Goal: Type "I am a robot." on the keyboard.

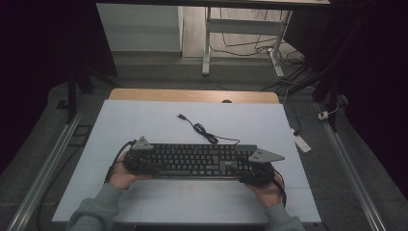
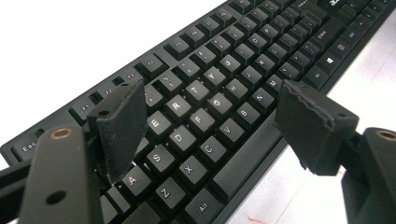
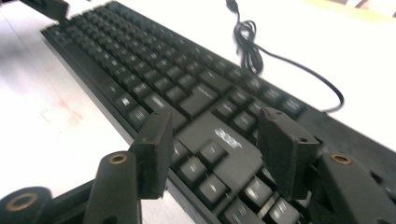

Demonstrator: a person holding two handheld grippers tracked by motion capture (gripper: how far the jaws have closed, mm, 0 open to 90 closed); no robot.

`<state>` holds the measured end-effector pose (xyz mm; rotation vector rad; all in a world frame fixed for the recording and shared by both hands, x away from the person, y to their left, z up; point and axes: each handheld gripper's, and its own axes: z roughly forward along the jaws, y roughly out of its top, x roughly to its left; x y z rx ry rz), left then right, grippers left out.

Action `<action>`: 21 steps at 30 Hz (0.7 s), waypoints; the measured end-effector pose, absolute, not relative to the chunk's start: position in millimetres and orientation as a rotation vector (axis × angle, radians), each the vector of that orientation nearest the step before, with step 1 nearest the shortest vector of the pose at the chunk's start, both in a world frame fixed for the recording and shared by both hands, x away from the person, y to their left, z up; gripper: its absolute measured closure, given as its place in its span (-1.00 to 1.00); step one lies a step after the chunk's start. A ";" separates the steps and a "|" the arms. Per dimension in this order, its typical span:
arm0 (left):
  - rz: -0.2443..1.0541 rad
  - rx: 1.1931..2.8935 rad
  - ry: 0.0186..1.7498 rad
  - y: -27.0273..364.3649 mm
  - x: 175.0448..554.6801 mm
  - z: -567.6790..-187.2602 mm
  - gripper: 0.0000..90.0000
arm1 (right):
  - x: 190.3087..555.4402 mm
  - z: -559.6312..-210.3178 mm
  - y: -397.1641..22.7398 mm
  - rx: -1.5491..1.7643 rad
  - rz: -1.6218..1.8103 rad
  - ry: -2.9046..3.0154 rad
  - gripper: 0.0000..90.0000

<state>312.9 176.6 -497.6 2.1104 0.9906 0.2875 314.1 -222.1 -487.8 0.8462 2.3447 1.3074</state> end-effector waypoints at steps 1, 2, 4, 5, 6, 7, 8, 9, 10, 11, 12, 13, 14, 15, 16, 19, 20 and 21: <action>0.287 2.110 0.990 176.9 312.9 -497.6 -0.43 | 314.5 -486.4 -219.3 0.845 1.318 2.337 -0.01; 0.286 2.110 0.992 177.1 312.9 -497.6 -0.43 | 315.1 -484.7 -217.1 0.842 1.318 2.335 -0.02; 0.284 2.110 0.992 177.4 312.9 -497.6 -0.43 | 316.7 -482.3 -212.1 0.839 1.342 2.336 -0.02; 0.283 2.111 0.992 177.5 312.9 -497.6 -0.43 | 317.6 -481.6 -209.4 0.833 1.357 2.329 -0.02; 0.284 2.111 0.992 177.6 313.0 -497.6 -0.44 | 318.2 -479.9 -207.0 0.831 1.352 2.338 -0.01; 0.283 2.111 0.992 177.7 313.0 -497.6 -0.44 | 319.0 -478.9 -204.4 0.825 1.359 2.340 0.01; 0.282 2.111 0.993 177.8 313.1 -497.7 -0.44 | 319.7 -477.9 -202.0 0.822 1.363 2.342 0.03; 0.282 2.111 0.993 177.9 313.2 -497.8 -0.44 | 320.4 -477.2 -199.6 0.820 1.372 2.343 0.06; 0.281 2.109 0.997 177.9 313.1 -497.9 -0.44 | 321.2 -476.5 -197.2 0.820 1.376 2.347 0.09; 0.281 2.110 0.998 178.0 313.2 -498.0 -0.44 | 322.1 -476.6 -194.8 0.811 1.385 2.347 0.14; 0.281 2.110 0.997 178.0 313.3 -498.1 -0.44 | 322.4 -476.1 -192.7 0.805 1.381 2.354 0.18; 0.280 2.112 0.995 177.9 313.5 -498.3 -0.44 | 322.8 -476.1 -190.5 0.801 1.383 2.357 0.22; 0.281 2.114 0.996 177.7 313.6 -498.4 -0.44 | 323.7 -476.4 -188.4 0.794 1.390 2.363 0.27; 0.283 2.116 0.995 177.4 313.5 -498.6 -0.44 | 324.3 -476.5 -186.5 0.789 1.392 2.371 0.32; 0.281 2.118 0.992 177.1 313.3 -498.7 -0.44 | 324.7 -476.6 -184.4 0.784 1.397 2.378 0.38; 0.280 2.121 0.991 176.6 313.2 -498.8 -0.44 | 325.5 -476.3 -178.0 0.763 1.394 2.404 0.58; 0.280 2.121 0.991 176.7 313.1 -498.8 -0.44 | 325.8 -476.5 -175.4 0.753 1.400 2.415 0.64; 0.280 2.120 0.992 176.6 313.1 -498.8 -0.44 | 326.1 -476.6 -172.8 0.743 1.405 2.425 0.71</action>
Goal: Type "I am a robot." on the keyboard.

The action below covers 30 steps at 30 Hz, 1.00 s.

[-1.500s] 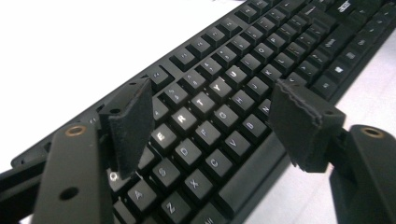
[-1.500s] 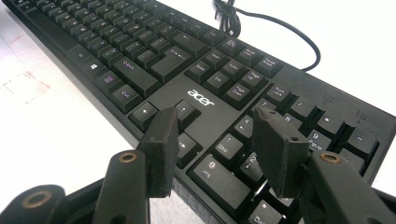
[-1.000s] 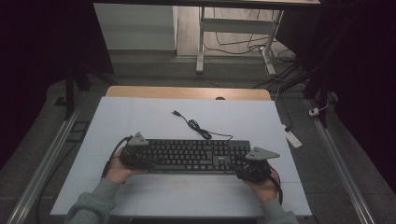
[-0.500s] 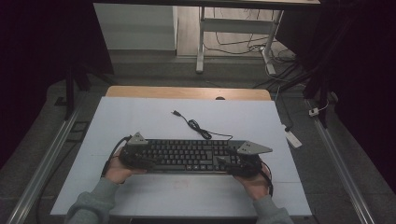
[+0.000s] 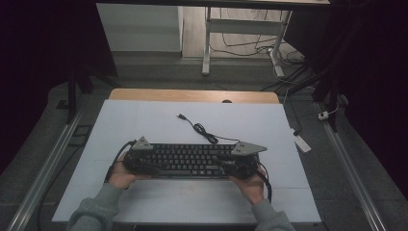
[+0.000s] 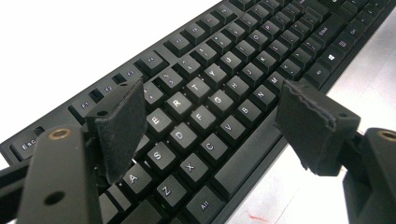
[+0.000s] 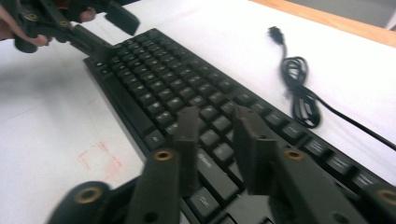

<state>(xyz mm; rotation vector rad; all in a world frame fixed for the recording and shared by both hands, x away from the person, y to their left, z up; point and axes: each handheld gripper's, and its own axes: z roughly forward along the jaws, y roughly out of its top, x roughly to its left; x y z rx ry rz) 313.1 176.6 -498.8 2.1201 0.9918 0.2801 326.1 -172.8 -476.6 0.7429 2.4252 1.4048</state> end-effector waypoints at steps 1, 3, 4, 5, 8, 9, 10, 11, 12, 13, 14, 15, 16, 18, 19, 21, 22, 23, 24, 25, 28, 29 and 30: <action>0.281 2.120 0.992 176.8 313.1 -498.7 -0.44 | 326.5 -476.6 -170.0 0.735 1.400 2.437 0.77; 0.283 2.119 0.992 177.3 313.1 -498.5 -0.44 | 327.7 -477.5 -163.7 0.727 1.396 2.457 0.90; 0.284 2.119 0.992 177.5 313.1 -498.4 -0.44 | 328.3 -478.0 -160.3 0.724 1.399 2.466 0.95; 0.284 2.119 0.992 177.7 313.2 -498.4 -0.44 | 329.1 -478.4 -156.9 0.721 1.394 2.473 0.98; 0.287 2.121 0.995 178.1 313.4 -498.8 -0.44 | 331.6 -480.2 -146.6 0.716 1.376 2.494 0.99; 0.287 2.120 0.999 178.1 313.2 -498.8 -0.44 | 332.7 -481.2 -143.5 0.716 1.373 2.500 0.99; 0.287 2.120 0.997 178.2 313.1 -498.7 -0.44 | 333.6 -482.1 -140.6 0.720 1.369 2.502 0.99; 0.287 2.119 0.997 178.0 313.0 -498.7 -0.44 | 334.7 -482.7 -138.1 0.721 1.360 2.507 0.99; 0.289 2.121 0.993 178.0 313.0 -498.6 -0.44 | 335.8 -483.7 -135.5 0.722 1.362 2.507 0.99; 0.289 2.123 0.993 177.7 312.9 -498.5 -0.44 | 336.8 -484.4 -133.2 0.724 1.353 2.512 0.99; 0.289 2.124 0.992 177.5 312.9 -498.6 -0.44 | 338.0 -485.3 -130.8 0.724 1.342 2.516 0.99; 0.290 2.125 0.992 177.2 312.9 -498.8 -0.44 | 339.1 -486.3 -128.4 0.723 1.331 2.523 0.99; 0.288 2.128 0.991 177.0 313.1 -498.9 -0.44 | 340.4 -487.5 -125.8 0.725 1.324 2.525 0.99; 0.288 2.130 0.994 176.6 313.3 -499.4 -0.44 | 343.3 -490.0 -120.6 0.728 1.313 2.530 0.99; 0.288 2.132 0.991 176.6 313.6 -499.5 -0.44 | 345.4 -491.6 -118.0 0.730 1.308 2.533 0.99; 0.287 2.131 0.995 176.5 313.5 -499.6 -0.44 | 349.7 -494.5 -112.7 0.737 1.286 2.542 0.99; 0.287 2.131 0.994 176.7 313.4 -499.6 -0.44 | 351.7 -496.2 -109.9 0.742 1.289 2.543 0.99; 0.287 2.130 0.994 176.8 313.4 -499.5 -0.44 | 353.5 -497.3 -107.3 0.744 1.281 2.547 0.99; 0.287 2.131 0.992 177.2 313.5 -499.4 -0.44 | 355.2 -498.3 -104.8 0.745 1.275 2.549 0.99; 0.286 2.130 0.992 177.4 313.5 -499.4 -0.44 | 356.9 -499.3 -102.4 0.746 1.266 2.550 0.99; 0.287 2.130 0.992 177.8 313.4 -499.3 -0.44 | 361.6 -502.5 -96.7 0.759 1.242 2.555 0.99; 0.288 2.130 0.991 177.9 313.3 -499.2 -0.44 | 363.2 -503.9 -95.6 0.769 1.239 2.554 0.99; 0.287 2.130 0.991 178.0 313.4 -499.2 -0.44 | 364.9 -505.2 -94.9 0.777 1.238 2.554 0.99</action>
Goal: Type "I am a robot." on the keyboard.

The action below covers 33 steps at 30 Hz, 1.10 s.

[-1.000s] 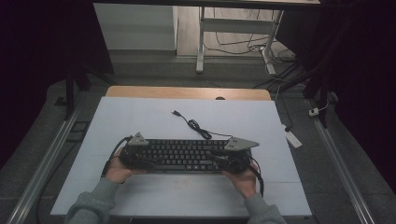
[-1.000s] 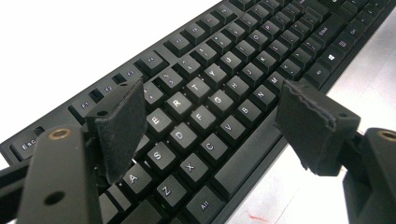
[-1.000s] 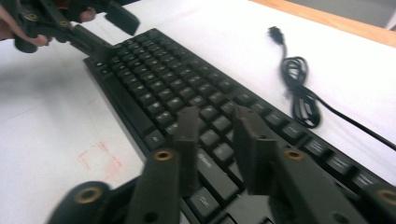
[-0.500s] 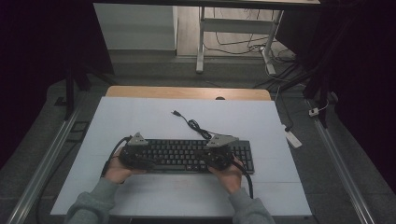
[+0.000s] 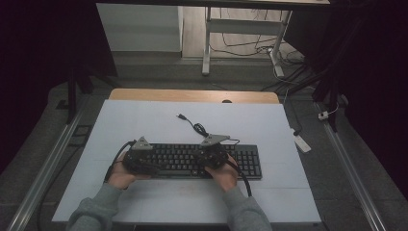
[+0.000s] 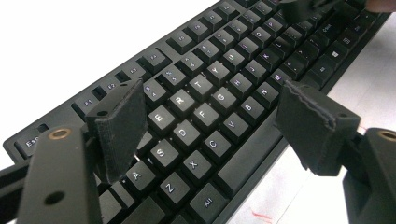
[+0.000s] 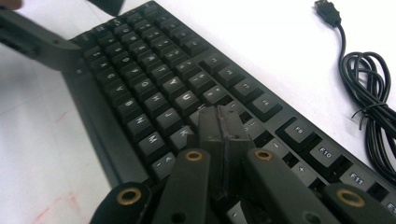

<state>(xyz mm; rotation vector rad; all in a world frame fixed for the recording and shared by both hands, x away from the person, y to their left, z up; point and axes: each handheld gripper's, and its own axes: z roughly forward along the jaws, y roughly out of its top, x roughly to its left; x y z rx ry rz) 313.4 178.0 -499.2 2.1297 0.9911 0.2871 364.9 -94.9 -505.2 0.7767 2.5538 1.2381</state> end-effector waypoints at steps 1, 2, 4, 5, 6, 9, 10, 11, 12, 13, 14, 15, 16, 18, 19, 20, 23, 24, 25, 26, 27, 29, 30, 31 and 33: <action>0.287 2.130 0.991 178.1 313.5 -499.3 -0.44 | 366.5 -506.9 -94.0 0.782 1.242 2.551 0.99; 0.287 2.130 0.991 178.1 313.6 -499.5 -0.44 | 367.7 -507.8 -93.4 0.787 1.233 2.555 0.99; 0.287 2.132 0.992 178.0 313.9 -499.8 -0.44 | 370.1 -509.7 -92.1 0.792 1.224 2.557 0.99; 0.286 2.131 0.995 177.7 313.8 -500.0 -0.44 | 371.2 -510.5 -91.2 0.798 1.228 2.556 0.99; 0.286 2.132 0.995 177.6 313.9 -500.2 -0.44 | 372.2 -511.0 -90.6 0.799 1.224 2.555 0.99; 0.285 2.135 0.996 177.5 313.9 -500.4 -0.44 | 374.6 -513.1 -88.4 0.806 1.216 2.559 0.98; 0.286 2.135 0.997 177.6 313.9 -500.4 -0.44 | 375.0 -513.8 -87.4 0.808 1.216 2.561 0.98; 0.285 2.135 0.997 177.9 313.9 -500.4 -0.44 | 375.3 -514.2 -86.7 0.804 1.212 2.563 0.98; 0.285 2.135 0.997 178.1 314.0 -500.4 -0.44 | 375.2 -514.5 -85.7 0.807 1.220 2.562 0.98; 0.285 2.135 0.997 178.3 314.0 -500.4 -0.44 | 375.2 -514.2 -85.0 0.803 1.213 2.564 0.98; 0.286 2.135 0.998 178.4 314.1 -500.5 -0.44 | 375.2 -514.1 -84.4 0.799 1.209 2.564 0.98; 0.285 2.136 0.998 178.5 314.1 -500.6 -0.44 | 375.1 -513.8 -83.8 0.799 1.203 2.565 0.98; 0.286 2.137 0.997 178.6 314.2 -500.7 -0.44 | 375.2 -514.0 -82.9 0.802 1.216 2.563 0.98; 0.286 2.137 0.998 178.6 314.2 -500.8 -0.44 | 375.7 -513.5 -82.2 0.795 1.202 2.568 0.98; 0.286 2.137 0.998 178.7 314.2 -500.7 -0.44 | 375.9 -513.3 -82.0 0.794 1.192 2.570 0.98; 0.286 2.136 0.998 178.7 314.2 -500.7 -0.44 | 376.0 -513.3 -81.5 0.796 1.190 2.570 0.98; 0.287 2.135 0.999 178.8 314.1 -500.6 -0.44 | 376.4 -513.7 -80.7 0.791 1.171 2.572 0.98; 0.287 2.136 0.998 178.9 314.1 -500.6 -0.44 | 376.5 -514.0 -80.5 0.790 1.167 2.574 0.98; 0.287 2.136 0.998 178.9 314.1 -500.6 -0.44 | 376.7 -514.4 -80.4 0.787 1.158 2.575 0.98; 0.287 2.136 0.998 178.9 314.1 -500.6 -0.44 | 376.7 -515.0 -80.1 0.789 1.155 2.578 0.98; 0.287 2.136 0.998 178.9 314.0 -500.6 -0.44 | 376.7 -515.6 -80.2 0.791 1.165 2.576 0.99; 0.288 2.136 0.998 179.2 314.0 -500.6 -0.44 | 376.7 -516.2 -79.8 0.795 1.169 2.575 0.99; 0.288 2.136 0.998 179.3 314.1 -500.6 -0.44 | 376.5 -516.1 -79.7 0.795 1.160 2.577 0.99; 0.289 2.137 0.998 179.3 314.1 -500.7 -0.45 | 376.6 -516.9 -79.2 0.795 1.147 2.583 0.99; 0.290 2.139 0.997 179.1 314.0 -500.8 -0.45 | 376.3 -518.0 -78.6 0.794 1.147 2.580 0.99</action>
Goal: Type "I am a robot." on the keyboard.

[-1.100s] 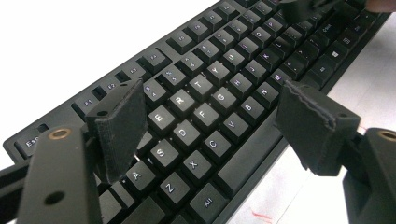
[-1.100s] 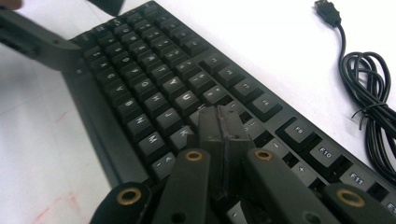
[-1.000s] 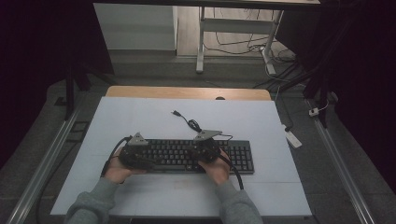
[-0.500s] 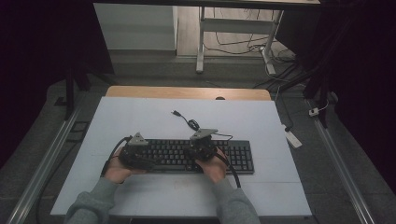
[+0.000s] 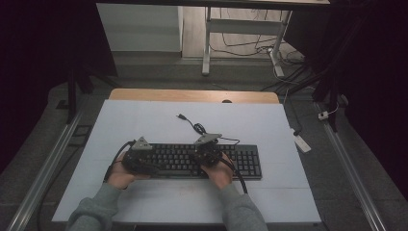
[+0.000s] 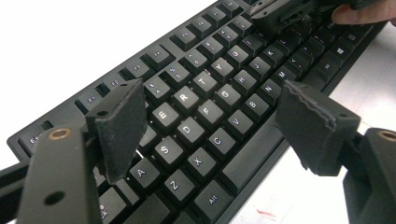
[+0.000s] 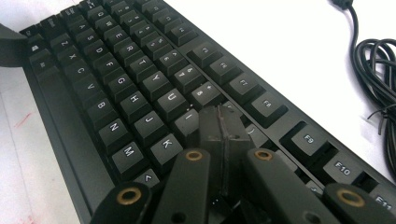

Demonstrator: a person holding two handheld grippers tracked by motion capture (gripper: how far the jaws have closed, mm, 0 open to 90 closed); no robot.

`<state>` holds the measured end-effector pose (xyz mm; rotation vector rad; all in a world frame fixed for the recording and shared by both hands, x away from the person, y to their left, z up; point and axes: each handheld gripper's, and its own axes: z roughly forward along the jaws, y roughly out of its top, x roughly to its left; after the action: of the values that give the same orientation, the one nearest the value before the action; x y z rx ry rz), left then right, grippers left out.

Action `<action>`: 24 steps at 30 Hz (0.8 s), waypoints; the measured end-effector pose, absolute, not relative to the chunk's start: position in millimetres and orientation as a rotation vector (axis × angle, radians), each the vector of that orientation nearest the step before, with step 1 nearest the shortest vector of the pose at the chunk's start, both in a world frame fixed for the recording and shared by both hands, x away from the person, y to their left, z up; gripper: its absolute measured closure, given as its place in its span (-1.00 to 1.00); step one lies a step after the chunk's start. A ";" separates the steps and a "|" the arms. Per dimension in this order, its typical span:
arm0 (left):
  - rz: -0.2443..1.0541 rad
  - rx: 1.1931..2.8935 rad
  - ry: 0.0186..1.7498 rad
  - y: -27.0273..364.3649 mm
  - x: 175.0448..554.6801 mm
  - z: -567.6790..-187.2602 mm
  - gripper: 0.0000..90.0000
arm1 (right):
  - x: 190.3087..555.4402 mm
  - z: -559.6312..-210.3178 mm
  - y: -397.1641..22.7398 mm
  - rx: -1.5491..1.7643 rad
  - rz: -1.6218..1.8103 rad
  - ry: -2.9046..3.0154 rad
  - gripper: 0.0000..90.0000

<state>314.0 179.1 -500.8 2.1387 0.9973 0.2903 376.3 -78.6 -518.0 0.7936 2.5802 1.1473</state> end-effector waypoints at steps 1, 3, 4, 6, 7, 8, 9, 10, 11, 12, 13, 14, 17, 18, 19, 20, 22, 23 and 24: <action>0.291 2.139 0.997 179.1 314.0 -500.8 -0.45 | 376.2 -517.7 -78.5 0.791 1.147 2.579 0.99; 0.292 2.139 0.996 179.3 314.0 -500.7 -0.45 | 375.6 -516.6 -78.7 0.780 1.154 2.574 0.99; 0.292 2.138 0.996 179.5 313.9 -500.6 -0.45 | 374.9 -515.2 -79.4 0.776 1.161 2.567 0.99; 0.294 2.134 0.997 180.0 313.9 -500.5 -0.45 | 373.4 -512.0 -81.2 0.773 1.176 2.556 0.99; 0.296 2.135 0.995 180.4 314.1 -500.4 -0.45 | 372.5 -510.2 -82.7 0.776 1.185 2.549 0.99; 0.298 2.135 0.995 180.7 314.1 -500.3 -0.45 | 371.9 -508.6 -84.7 0.777 1.202 2.547 0.98; 0.296 2.134 0.998 180.9 314.0 -500.2 -0.45 | 371.2 -506.9 -86.8 0.780 1.209 2.544 0.94; 0.298 2.132 1.000 181.0 313.9 -500.2 -0.45 | 370.4 -505.4 -89.1 0.780 1.212 2.541 0.89; 0.299 2.130 1.001 181.2 313.9 -500.1 -0.45 | 369.4 -504.1 -91.5 0.780 1.216 2.534 0.82; 0.300 2.129 1.001 181.4 314.0 -500.1 -0.45 | 368.4 -502.8 -94.1 0.782 1.224 2.526 0.77; 0.301 2.128 1.003 181.5 314.0 -500.0 -0.45 | 367.1 -501.0 -97.3 0.783 1.223 2.521 0.71; 0.301 2.127 1.004 181.7 314.1 -500.1 -0.45 | 365.7 -499.6 -100.8 0.785 1.230 2.514 0.66; 0.303 2.123 1.012 182.0 314.3 -500.2 -0.45 | 361.3 -495.5 -112.7 0.794 1.241 2.493 0.50; 0.303 2.122 1.012 182.2 314.4 -500.3 -0.45 | 359.6 -494.4 -117.1 0.799 1.248 2.486 0.46; 0.303 2.122 1.013 182.4 314.4 -500.2 -0.45 | 358.2 -493.8 -121.3 0.800 1.261 2.476 0.43; 0.303 2.120 1.015 182.8 314.5 -500.1 -0.45 | 356.3 -492.7 -125.9 0.803 1.259 2.472 0.39; 0.304 2.115 1.019 183.7 314.6 -499.8 -0.45 | 352.6 -491.8 -135.0 0.802 1.273 2.457 0.34; 0.305 2.113 1.022 184.1 314.6 -499.7 -0.45 | 350.4 -491.1 -139.5 0.806 1.270 2.456 0.32; 0.307 2.110 1.025 184.4 314.8 -499.7 -0.45 | 348.7 -490.9 -144.2 0.800 1.273 2.449 0.31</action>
<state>314.8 184.4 -499.7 2.1105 1.0249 0.3070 348.7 -144.2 -490.9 0.7997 2.4485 1.2731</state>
